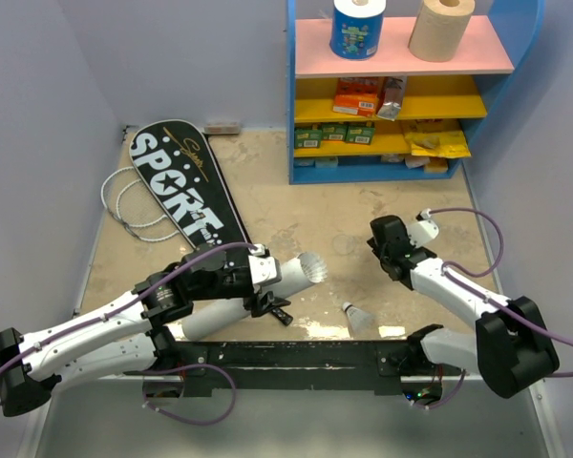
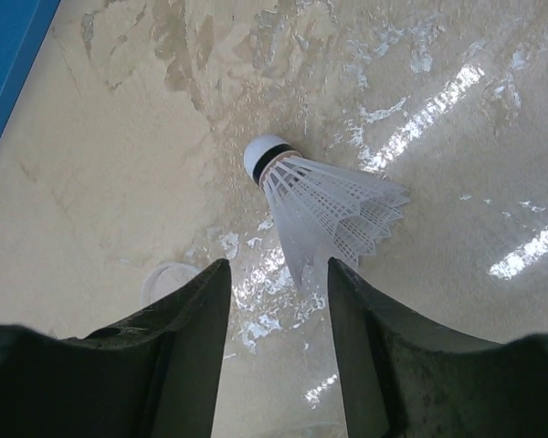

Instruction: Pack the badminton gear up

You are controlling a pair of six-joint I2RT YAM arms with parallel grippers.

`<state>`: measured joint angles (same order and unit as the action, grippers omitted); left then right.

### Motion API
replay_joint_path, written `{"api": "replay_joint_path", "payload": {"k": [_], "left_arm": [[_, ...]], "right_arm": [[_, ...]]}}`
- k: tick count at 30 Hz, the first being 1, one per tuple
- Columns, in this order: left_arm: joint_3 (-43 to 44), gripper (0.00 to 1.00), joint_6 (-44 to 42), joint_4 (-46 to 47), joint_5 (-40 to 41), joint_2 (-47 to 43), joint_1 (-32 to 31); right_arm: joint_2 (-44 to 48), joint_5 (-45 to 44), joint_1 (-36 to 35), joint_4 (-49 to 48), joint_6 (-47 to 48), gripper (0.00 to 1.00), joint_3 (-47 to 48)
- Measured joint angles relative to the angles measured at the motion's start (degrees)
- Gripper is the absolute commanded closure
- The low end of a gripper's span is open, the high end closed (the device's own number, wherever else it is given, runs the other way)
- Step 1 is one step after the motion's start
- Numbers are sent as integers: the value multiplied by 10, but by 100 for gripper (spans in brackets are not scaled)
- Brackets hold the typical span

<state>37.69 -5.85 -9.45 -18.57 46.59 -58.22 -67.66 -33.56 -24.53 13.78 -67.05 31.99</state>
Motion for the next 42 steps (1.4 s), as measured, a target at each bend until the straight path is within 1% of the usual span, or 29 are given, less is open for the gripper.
{"api": "replay_joint_path", "payload": {"k": [3,4,7,8,10,11,19,25,28,31,35,42], "left_arm": [[0,100,0,0,3,0,-1],[0,100,0,0,3,0,-1],[0,100,0,0,4,2,-1],[0,100,0,0,4,2,-1],[0,100,0,1,5,4,-1],[0,100,0,1,6,5,-1],[0,100,0,4,9,9,-1],[0,100,1,4,22,9,-1],[0,100,0,4,38,9,-1],[0,100,-2,2,60,9,-1],[0,100,-14,-6,85,10,-1],[0,100,-32,-22,94,30,-2]], "right_arm": [[-10,0,9,-19,2,58,0],[-14,0,12,-24,3,64,0],[-26,0,26,-38,10,76,0],[-28,0,29,-44,11,85,-1],[-29,0,35,-54,16,92,-2],[-29,0,36,-57,20,100,-2],[-14,1,37,-71,55,100,-2],[67,8,39,-58,117,100,2],[104,37,40,-37,169,100,29],[117,91,40,-14,230,100,78],[136,197,40,19,308,100,141],[162,376,40,106,424,100,252]]}}
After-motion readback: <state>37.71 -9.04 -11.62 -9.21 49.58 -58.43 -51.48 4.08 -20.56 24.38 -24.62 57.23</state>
